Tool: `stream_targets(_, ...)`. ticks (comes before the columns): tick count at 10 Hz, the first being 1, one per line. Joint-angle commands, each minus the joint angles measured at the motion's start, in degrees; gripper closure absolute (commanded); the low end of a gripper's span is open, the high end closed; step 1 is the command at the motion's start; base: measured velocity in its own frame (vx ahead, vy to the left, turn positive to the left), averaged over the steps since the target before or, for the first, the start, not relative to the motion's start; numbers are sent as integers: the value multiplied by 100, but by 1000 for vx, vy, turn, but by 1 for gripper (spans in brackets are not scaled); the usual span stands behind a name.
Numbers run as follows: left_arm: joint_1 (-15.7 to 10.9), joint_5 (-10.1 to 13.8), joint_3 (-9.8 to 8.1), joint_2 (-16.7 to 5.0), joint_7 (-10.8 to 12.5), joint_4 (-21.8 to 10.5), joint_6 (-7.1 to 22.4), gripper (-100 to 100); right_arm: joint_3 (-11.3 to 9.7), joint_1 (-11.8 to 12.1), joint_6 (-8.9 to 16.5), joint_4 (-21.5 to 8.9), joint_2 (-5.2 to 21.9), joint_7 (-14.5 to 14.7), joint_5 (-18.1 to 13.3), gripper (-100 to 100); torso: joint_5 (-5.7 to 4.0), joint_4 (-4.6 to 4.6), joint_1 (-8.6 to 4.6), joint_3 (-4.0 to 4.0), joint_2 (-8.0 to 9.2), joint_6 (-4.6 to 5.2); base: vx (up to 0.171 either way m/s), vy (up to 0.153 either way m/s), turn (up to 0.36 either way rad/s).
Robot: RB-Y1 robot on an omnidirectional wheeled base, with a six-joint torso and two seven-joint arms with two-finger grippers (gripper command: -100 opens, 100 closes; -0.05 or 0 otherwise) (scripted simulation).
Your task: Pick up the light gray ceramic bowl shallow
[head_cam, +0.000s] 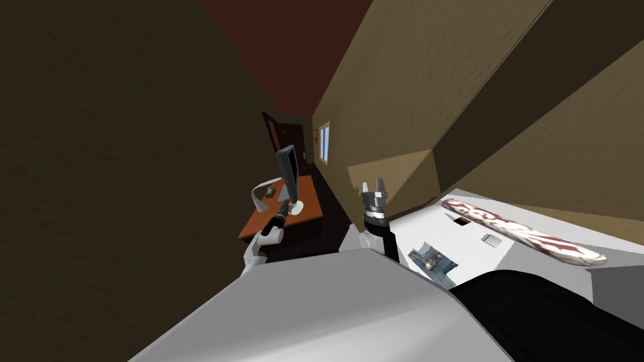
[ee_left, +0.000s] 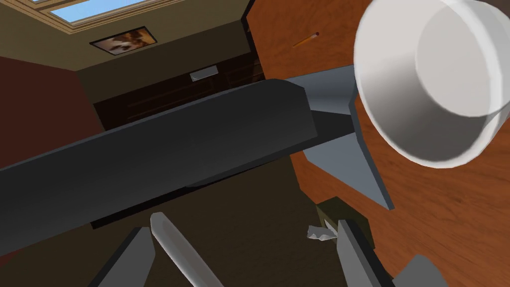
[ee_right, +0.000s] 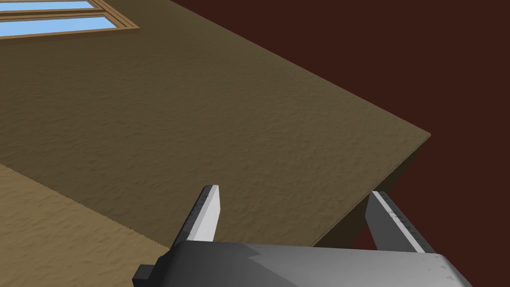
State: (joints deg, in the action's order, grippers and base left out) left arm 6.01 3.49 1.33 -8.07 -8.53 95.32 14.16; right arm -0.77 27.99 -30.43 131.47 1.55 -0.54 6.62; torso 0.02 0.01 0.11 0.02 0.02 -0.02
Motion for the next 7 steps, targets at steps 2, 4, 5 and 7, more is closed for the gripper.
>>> stream_targets(2,-167,31,60,-34,-14,-319,420,-100,0,0,0,0,0,0,0,0,0,0,0,0,0,-2,-7,21,-39)
stream_targets(4,-307,30,98,-30,-29,-567,702,-100,0,0,0,0,0,0,0,0,0,-1,0,-2,-3,-1,-1,26,-44)
stream_targets(5,-307,30,98,-30,-29,-567,745,-100,0,0,0,0,0,0,0,0,1,-1,2,-3,-5,0,2,25,-33)
stream_targets(7,-444,25,136,-25,-42,-811,999,-100,0,0,0,0,0,0,0,0,1,-1,4,-3,-5,-1,3,30,-41)
